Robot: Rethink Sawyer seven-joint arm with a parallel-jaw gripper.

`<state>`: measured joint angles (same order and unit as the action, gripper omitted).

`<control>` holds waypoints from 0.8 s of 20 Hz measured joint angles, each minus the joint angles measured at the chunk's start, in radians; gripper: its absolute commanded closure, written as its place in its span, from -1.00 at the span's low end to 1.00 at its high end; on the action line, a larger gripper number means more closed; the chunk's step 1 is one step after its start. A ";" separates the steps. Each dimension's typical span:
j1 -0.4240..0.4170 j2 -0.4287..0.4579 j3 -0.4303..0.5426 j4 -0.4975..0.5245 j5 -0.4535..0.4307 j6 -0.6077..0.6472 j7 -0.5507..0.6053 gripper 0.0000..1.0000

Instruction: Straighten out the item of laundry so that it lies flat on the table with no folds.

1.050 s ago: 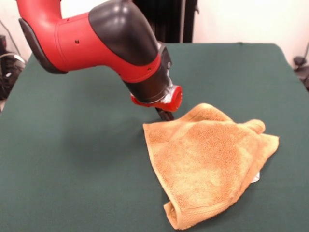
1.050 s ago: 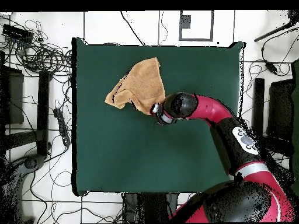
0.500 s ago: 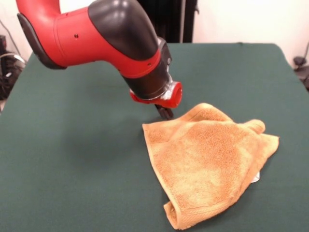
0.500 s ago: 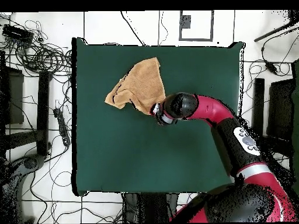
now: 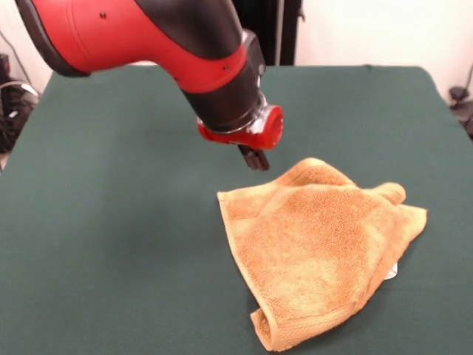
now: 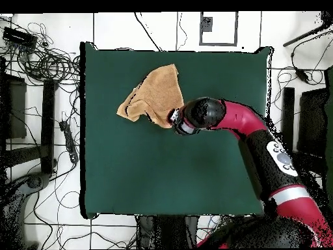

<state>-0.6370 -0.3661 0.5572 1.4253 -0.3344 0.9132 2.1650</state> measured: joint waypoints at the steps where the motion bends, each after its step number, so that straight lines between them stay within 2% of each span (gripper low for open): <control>1: 0.002 -0.010 0.000 -0.002 0.010 0.000 0.000 1.00; 7: 0.035 -0.022 0.000 -0.045 0.023 0.000 0.000 1.00; 16: 0.088 0.025 0.000 -0.093 0.021 0.000 0.000 1.00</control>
<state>-0.5488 -0.3414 0.5573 1.3319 -0.3135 0.9134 2.1650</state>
